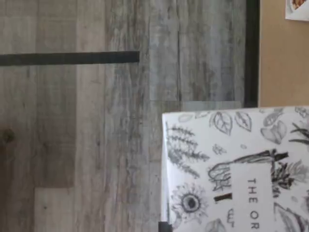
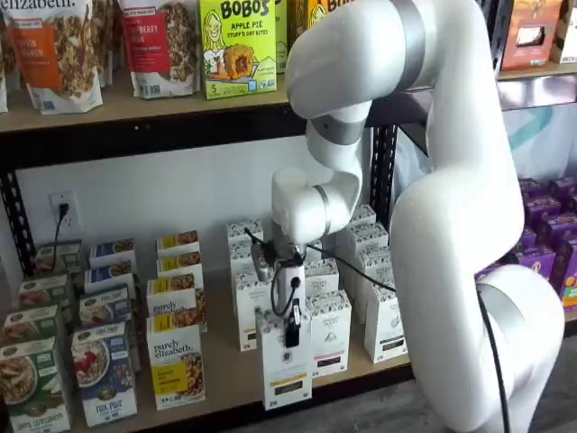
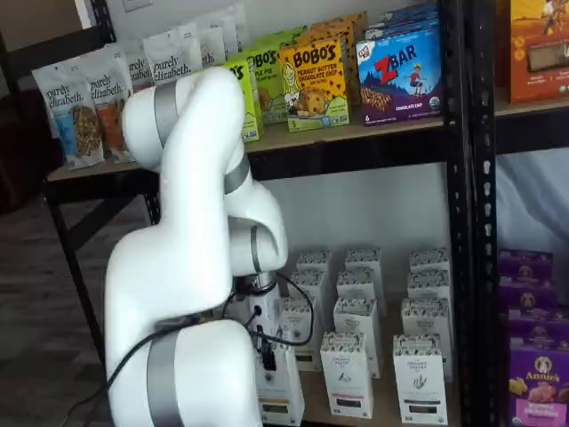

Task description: Pick up the white box with a yellow strip in the middle, on the bottom shelf, the fourth box from the left

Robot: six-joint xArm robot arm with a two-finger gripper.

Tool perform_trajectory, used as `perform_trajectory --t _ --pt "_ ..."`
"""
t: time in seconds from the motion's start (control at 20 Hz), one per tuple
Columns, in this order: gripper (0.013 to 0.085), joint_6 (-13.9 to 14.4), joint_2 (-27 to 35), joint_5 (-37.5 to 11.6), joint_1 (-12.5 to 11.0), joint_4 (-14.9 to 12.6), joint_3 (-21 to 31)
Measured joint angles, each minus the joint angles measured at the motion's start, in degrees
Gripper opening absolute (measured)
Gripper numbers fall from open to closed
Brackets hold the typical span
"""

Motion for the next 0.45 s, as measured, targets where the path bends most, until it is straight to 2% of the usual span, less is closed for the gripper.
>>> perform_trajectory --t 0.3,0.45 --pt "0.049 -0.3 -5.9 0.8 0.0 0.3 4.7" --pt "0.049 -0.1 -7.9 -0.3 0.1 0.3 6.7"
